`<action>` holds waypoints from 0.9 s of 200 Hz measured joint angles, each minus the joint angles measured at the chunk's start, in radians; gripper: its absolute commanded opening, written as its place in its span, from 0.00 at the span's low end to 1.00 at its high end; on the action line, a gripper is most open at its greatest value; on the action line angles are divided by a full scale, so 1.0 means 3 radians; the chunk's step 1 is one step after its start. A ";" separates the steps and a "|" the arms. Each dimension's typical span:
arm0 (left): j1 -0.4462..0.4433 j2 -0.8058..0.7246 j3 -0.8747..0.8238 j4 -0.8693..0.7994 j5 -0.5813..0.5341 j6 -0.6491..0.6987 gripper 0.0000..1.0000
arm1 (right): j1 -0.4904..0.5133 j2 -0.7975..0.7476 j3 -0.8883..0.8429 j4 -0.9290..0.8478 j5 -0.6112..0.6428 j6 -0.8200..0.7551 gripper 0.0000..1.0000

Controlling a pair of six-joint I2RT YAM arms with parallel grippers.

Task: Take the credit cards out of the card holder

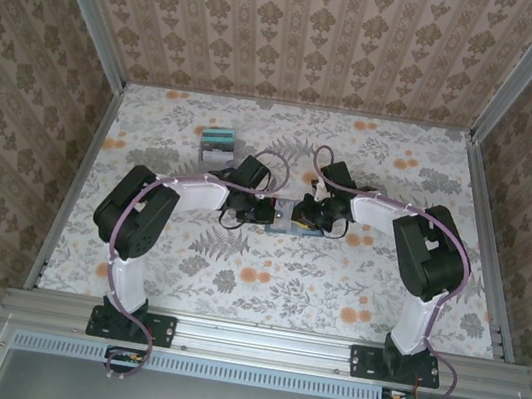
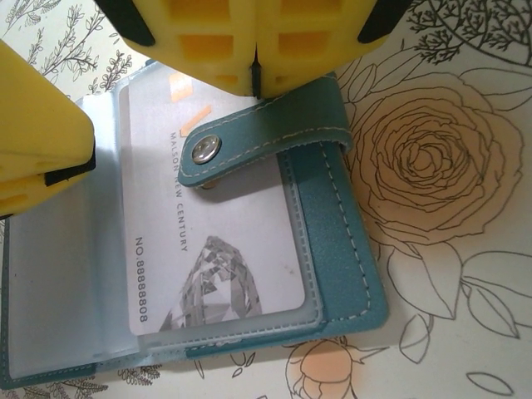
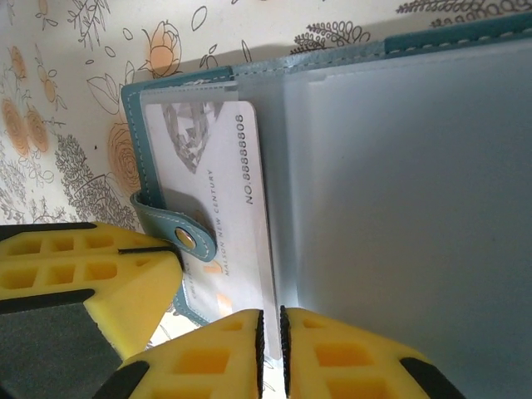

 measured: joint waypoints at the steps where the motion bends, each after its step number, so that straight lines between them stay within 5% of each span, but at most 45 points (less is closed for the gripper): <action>1: -0.0001 0.0001 0.0004 0.0001 -0.0001 0.0000 0.03 | 0.0000 0.0000 0.0000 -0.0001 0.0001 0.0001 0.19; 68: -0.0051 0.0060 0.0085 -0.0013 -0.0001 0.0000 0.03 | 0.0000 0.0064 0.0014 -0.0005 0.0003 0.0004 0.19; 129: -0.0053 0.0062 0.0088 -0.0020 -0.0005 0.0000 0.00 | -0.0008 0.0067 0.0017 -0.0008 0.0000 0.0034 0.00; 180: -0.0053 0.0069 0.0130 -0.0108 -0.0078 -0.0024 0.00 | -0.0056 0.0062 -0.0010 0.0020 -0.0001 0.0041 0.00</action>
